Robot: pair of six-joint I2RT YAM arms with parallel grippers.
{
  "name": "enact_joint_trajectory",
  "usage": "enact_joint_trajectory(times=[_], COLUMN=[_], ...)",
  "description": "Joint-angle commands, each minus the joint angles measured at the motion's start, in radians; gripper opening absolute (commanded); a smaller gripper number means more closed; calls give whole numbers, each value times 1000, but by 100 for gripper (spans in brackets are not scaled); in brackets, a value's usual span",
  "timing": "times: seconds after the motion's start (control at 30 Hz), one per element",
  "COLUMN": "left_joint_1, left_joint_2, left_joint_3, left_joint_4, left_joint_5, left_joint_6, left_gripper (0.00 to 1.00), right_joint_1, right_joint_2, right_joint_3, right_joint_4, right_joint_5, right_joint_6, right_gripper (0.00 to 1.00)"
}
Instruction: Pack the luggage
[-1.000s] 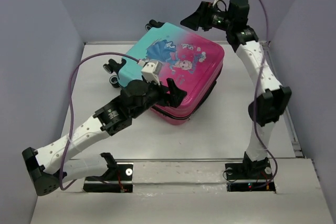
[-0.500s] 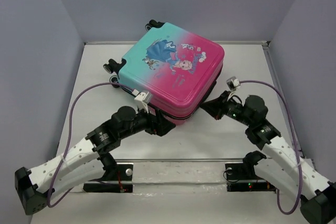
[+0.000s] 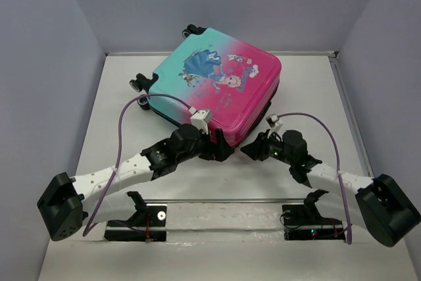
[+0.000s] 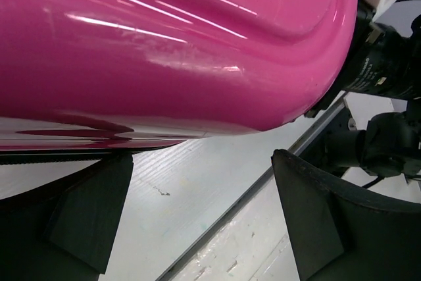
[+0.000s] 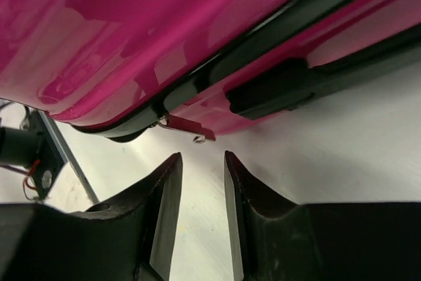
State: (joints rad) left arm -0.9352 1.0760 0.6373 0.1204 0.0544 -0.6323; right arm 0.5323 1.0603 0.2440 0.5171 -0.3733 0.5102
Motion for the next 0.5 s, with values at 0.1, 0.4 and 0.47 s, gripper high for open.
enact_joint_trajectory(times=[0.1,0.4,0.47], left_joint_1=[7,10,10], left_joint_2=[28,7,2], left_joint_3=[73,85,88], left_joint_4=[87,70,67], left_joint_5=[-108,-151,-163], left_joint_6=[23,17,16], left_gripper=[99,99,99], right_joint_1=[66,66,66], right_joint_2=[168,231,257], right_joint_3=[1,-17,-26], right_joint_4=[374,497,569], right_joint_5=[19,66,62], right_joint_6=[-96,-156,-156], right_gripper=[43,49,49])
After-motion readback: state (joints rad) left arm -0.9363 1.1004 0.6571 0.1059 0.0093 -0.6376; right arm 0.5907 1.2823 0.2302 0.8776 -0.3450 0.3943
